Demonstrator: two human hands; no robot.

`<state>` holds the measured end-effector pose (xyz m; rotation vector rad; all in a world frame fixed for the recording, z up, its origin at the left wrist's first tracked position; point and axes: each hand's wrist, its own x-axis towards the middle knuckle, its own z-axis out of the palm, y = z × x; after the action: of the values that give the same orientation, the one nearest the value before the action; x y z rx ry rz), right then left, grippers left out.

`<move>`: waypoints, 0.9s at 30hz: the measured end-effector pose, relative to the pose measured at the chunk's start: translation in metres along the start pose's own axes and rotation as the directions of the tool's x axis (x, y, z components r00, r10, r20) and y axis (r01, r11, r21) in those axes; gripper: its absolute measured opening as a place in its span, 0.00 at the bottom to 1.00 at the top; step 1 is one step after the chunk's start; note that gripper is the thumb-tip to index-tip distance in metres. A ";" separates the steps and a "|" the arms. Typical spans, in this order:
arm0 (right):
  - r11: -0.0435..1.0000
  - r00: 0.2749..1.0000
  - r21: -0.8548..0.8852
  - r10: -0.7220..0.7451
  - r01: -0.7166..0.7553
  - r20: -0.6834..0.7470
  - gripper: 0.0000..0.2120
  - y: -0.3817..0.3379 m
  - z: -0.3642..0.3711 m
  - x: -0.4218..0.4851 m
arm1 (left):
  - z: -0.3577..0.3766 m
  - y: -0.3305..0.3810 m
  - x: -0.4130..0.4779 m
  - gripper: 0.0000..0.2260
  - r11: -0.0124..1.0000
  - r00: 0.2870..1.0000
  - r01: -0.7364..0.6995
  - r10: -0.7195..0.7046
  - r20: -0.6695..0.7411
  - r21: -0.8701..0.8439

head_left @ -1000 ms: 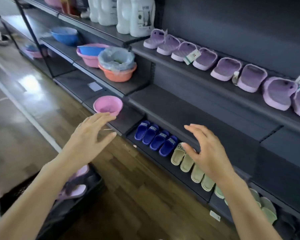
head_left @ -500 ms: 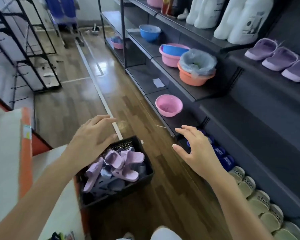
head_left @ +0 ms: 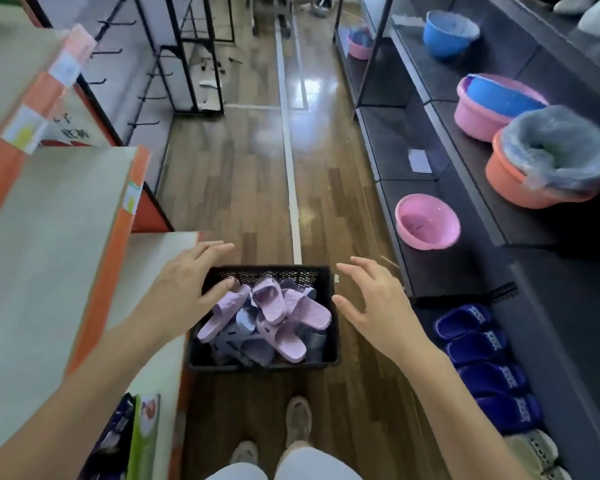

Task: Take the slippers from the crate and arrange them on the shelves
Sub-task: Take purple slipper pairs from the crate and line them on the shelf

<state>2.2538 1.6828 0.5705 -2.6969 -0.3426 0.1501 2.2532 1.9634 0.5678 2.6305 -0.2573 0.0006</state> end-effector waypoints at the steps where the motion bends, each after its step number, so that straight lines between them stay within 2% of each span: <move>1: 1.000 1.000 0.004 -0.017 0.017 0.020 0.23 0.005 0.004 0.012 | 0.005 -0.003 0.005 0.29 0.999 0.999 0.034 -0.034 -0.003 -0.009; 8: 0.994 0.982 0.062 -0.099 0.090 0.160 0.22 0.029 0.060 0.072 | 0.053 -0.032 0.021 0.21 0.971 0.972 0.235 -0.234 0.011 -0.051; 13: 0.994 0.965 0.053 -0.109 0.099 0.240 0.22 0.042 0.115 0.106 | 0.094 -0.073 0.035 0.21 0.949 0.946 0.313 -0.307 0.104 -0.043; 17: 0.996 0.949 0.039 -0.093 0.085 0.303 0.22 0.054 0.165 0.130 | 0.129 -0.107 0.050 0.26 0.934 0.926 0.355 -0.347 0.149 -0.035; 27: 0.989 0.910 0.071 0.088 -0.128 0.405 0.23 0.102 0.352 0.218 | 0.271 -0.237 0.074 0.20 0.879 0.874 0.462 -0.429 0.226 -0.117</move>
<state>2.4315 1.7863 0.1968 -2.5750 -0.2943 0.7412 2.3570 2.0247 0.2207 2.4605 0.2848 -0.4181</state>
